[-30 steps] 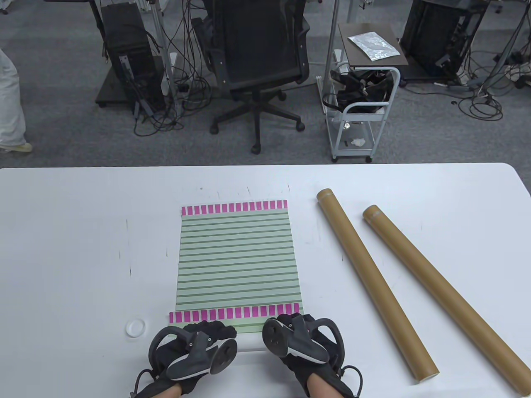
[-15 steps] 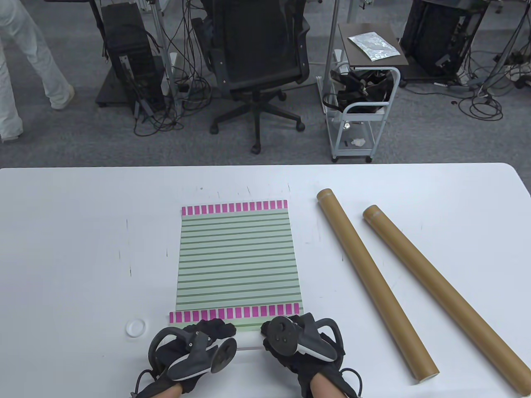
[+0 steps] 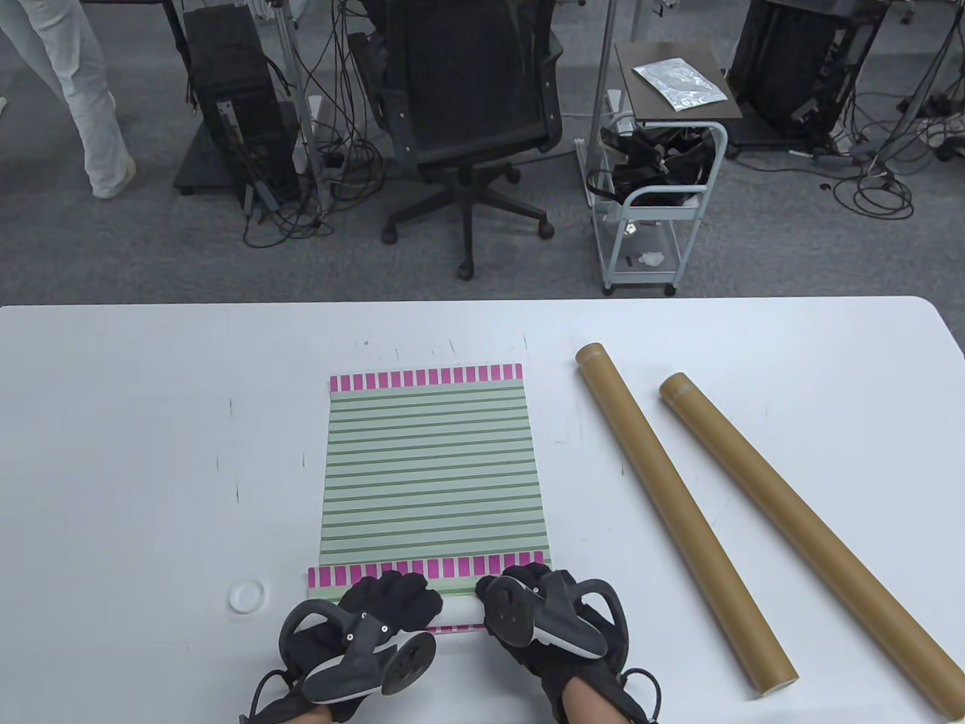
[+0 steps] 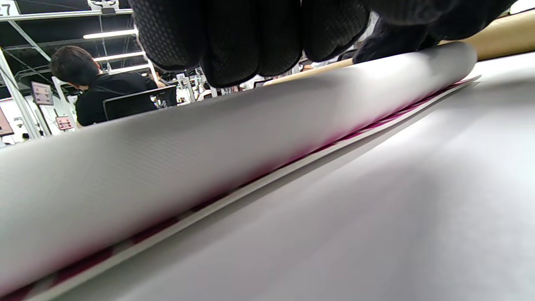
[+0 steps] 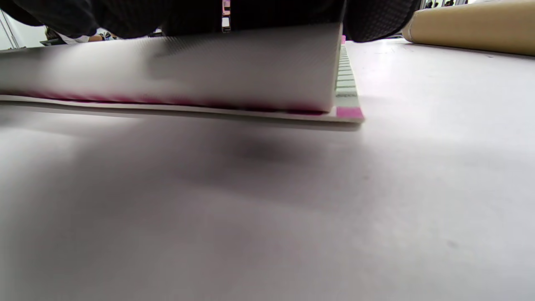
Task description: Roll up mouse pads and store in mailing tubes
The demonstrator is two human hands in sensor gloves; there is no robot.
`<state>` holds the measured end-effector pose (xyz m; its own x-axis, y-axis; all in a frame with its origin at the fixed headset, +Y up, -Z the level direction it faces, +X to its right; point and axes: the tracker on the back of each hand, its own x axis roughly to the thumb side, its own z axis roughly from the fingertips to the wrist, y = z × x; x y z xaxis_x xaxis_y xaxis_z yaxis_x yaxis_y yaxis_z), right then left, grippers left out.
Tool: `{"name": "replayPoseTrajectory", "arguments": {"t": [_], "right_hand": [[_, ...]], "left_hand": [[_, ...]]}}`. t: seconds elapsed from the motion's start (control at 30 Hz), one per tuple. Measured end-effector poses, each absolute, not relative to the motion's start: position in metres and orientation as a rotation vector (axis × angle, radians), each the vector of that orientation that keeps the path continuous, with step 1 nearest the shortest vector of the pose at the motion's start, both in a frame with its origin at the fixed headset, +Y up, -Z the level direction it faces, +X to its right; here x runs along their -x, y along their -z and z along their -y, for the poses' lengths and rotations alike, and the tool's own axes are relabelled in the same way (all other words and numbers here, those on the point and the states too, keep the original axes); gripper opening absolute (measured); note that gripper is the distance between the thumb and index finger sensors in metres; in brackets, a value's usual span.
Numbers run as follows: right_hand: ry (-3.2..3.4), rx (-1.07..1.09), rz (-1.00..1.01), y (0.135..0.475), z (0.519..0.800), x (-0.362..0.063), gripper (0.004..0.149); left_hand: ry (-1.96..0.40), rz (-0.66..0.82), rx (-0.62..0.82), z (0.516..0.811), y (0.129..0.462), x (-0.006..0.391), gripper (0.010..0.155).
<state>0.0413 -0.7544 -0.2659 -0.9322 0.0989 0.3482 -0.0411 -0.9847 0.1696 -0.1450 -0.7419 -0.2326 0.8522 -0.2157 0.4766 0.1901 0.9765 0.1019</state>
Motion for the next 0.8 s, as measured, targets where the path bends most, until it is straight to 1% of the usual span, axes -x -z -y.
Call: {"name": "replayPoseTrajectory", "arguments": {"t": [0.1,0.33,0.47,0.53,0.6,0.67,0.8], "right_hand": [[-3.018,-0.557,-0.251,0.266,0.756,-0.041,0.056],[-3.067,-0.575,-0.263,0.267,0.759,-0.043,0.061],[-3.078,-0.58,-0.253,0.268,0.761,-0.041,0.065],[-3.096,-0.567,-0.251,0.269,0.762,-0.04,0.065],[-3.119,-0.552,-0.225,0.27,0.762,-0.04,0.061],[-3.167,-0.555,-0.178,0.271,0.76,-0.039,0.058],[-3.207,-0.589,-0.174,0.271,0.758,-0.034,0.057]], "left_hand": [[0.227,0.502,0.002,0.745,0.234,0.144,0.057],[0.189,0.476,0.055,0.749,0.239,0.148,0.061],[0.165,0.459,0.106,0.754,0.244,0.151,0.066],[0.133,0.434,0.104,0.754,0.246,0.152,0.067],[0.129,0.405,0.101,0.753,0.248,0.151,0.066],[0.178,0.395,0.07,0.753,0.25,0.15,0.063],[0.252,0.38,0.039,0.754,0.252,0.148,0.059]]}}
